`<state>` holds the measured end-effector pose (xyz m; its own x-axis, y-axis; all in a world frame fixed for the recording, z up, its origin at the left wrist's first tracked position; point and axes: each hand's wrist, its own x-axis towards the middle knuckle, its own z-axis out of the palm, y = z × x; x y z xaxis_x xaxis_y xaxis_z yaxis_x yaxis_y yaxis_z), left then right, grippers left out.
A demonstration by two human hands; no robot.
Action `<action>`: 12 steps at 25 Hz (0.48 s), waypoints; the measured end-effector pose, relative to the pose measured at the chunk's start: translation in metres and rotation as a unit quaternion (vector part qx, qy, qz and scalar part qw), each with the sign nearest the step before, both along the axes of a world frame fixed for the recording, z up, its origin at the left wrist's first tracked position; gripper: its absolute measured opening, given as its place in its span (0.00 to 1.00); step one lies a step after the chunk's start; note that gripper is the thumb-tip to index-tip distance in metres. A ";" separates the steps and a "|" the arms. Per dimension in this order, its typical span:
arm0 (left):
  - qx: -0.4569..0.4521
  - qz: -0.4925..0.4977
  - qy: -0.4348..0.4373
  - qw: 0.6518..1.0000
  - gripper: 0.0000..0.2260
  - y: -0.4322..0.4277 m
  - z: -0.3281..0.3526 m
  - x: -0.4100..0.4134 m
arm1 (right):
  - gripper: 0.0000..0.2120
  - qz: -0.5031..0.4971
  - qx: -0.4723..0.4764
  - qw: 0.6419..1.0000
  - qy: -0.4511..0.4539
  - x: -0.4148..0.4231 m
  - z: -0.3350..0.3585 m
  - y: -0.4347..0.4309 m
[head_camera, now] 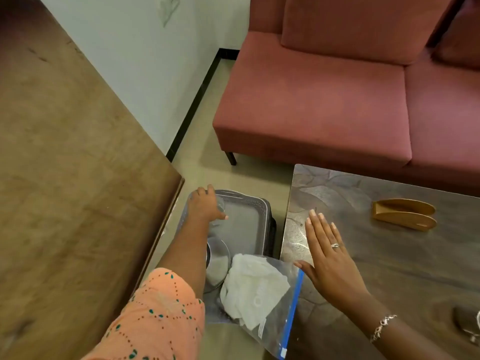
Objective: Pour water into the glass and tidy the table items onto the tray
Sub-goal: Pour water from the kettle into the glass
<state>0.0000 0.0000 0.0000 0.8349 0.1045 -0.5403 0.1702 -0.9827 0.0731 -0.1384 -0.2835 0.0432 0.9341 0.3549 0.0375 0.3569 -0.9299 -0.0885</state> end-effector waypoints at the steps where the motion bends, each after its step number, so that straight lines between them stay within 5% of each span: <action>1: 0.012 0.017 0.015 1.000 0.48 -0.001 -0.007 0.002 | 0.35 -0.006 0.006 1.000 0.000 -0.001 -0.005 0.001; 6: 0.029 0.079 0.079 0.993 0.49 -0.010 -0.031 0.009 | 0.34 0.003 -0.021 1.000 -0.009 -0.004 -0.019 0.002; 12: 0.043 0.113 0.025 0.992 0.40 -0.015 -0.052 0.011 | 0.35 0.009 -0.026 0.999 -0.029 0.003 -0.017 0.008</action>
<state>0.0106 -0.0148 -0.0520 0.7572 0.3336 -0.5615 0.3888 -0.9210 -0.0229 -0.1349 -0.2758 0.0259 0.9245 0.3742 0.0724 0.3763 -0.9263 -0.0180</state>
